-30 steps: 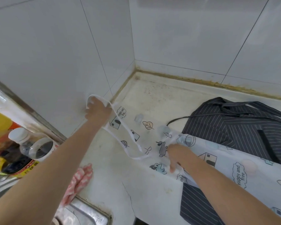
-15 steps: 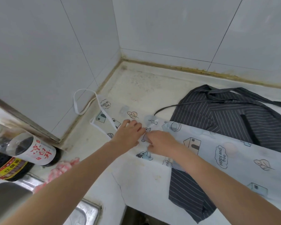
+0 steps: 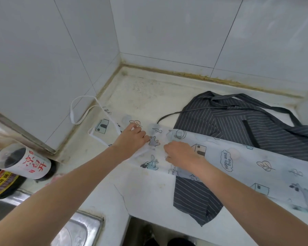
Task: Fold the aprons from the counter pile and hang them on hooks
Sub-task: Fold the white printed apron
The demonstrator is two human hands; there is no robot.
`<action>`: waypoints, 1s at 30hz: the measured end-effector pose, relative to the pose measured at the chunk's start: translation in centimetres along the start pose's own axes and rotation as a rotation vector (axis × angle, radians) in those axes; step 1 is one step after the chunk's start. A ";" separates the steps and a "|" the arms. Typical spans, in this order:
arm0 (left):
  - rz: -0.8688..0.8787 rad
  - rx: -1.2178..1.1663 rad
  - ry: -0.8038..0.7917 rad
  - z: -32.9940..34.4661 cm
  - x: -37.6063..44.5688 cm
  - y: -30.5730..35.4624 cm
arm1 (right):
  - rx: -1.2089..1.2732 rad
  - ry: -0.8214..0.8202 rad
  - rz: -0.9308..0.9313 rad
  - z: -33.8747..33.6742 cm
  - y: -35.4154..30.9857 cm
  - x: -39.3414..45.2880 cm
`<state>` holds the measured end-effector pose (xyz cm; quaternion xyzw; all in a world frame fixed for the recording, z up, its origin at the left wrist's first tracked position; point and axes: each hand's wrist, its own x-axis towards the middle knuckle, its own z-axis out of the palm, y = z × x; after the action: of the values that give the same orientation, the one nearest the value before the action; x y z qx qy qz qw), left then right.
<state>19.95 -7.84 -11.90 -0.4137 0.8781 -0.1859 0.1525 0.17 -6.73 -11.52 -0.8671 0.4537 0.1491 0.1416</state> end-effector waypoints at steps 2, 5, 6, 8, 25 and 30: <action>-0.003 -0.001 -0.075 -0.4 -0.6 0.6 | -0.062 0.002 0.011 0.7 -0.1 0.0; 0.020 -0.067 -0.314 1.7 -1.1 2.1 | -0.151 -0.030 -0.044 2.0 -1.0 0.4; 0.020 -0.080 -0.347 2.0 -1.2 2.6 | -0.169 -0.053 -0.052 2.5 -1.3 0.4; 0.007 -0.090 -0.390 2.2 -1.7 3.0 | -0.153 -0.087 -0.051 3.2 -1.6 0.2; 0.185 -0.216 -0.404 2.0 -3.4 2.5 | -0.003 -0.285 -0.132 3.7 -1.4 -0.4; 0.188 -0.244 -0.504 2.2 -3.0 1.6 | -0.043 -0.363 -0.120 3.8 -2.0 0.5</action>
<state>21.63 -5.00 -14.18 -0.3789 0.8628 0.0445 0.3316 1.64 -4.59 -14.95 -0.8542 0.3649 0.3043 0.2111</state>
